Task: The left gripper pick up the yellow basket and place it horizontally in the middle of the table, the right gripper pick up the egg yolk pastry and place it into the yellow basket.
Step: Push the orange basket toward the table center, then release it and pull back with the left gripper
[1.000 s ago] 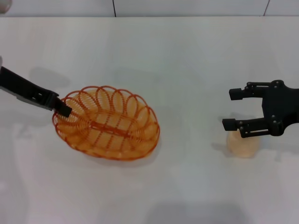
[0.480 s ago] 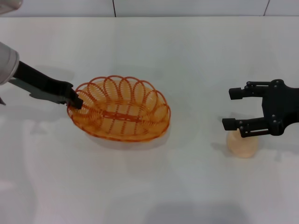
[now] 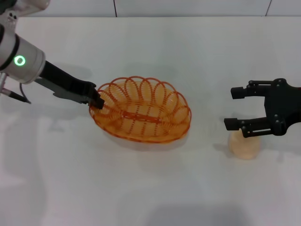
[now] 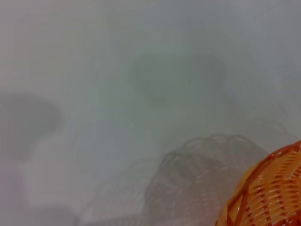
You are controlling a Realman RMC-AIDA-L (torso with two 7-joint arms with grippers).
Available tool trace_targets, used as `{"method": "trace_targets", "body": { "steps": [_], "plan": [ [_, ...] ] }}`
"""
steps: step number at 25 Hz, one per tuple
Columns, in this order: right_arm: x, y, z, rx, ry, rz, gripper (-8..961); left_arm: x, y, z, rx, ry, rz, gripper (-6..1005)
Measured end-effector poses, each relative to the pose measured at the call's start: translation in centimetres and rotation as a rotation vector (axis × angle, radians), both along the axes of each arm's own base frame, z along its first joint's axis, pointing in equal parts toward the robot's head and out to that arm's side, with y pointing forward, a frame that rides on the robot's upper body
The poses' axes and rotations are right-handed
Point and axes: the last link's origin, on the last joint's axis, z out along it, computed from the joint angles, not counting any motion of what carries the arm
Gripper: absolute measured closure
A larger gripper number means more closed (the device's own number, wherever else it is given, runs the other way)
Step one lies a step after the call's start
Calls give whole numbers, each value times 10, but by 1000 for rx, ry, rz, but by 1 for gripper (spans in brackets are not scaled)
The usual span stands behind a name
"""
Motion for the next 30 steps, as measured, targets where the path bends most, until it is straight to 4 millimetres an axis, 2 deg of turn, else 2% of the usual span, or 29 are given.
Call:
{"method": "trace_targets", "body": {
  "steps": [12,30],
  "plan": [
    [-1,-3,3,-7,2,12,153,5,5,-15,38,-51,-7,919],
    [-5,-4,4,-23,3,32,155,-3,2,-26,18,-54,56,896]
  ]
}}
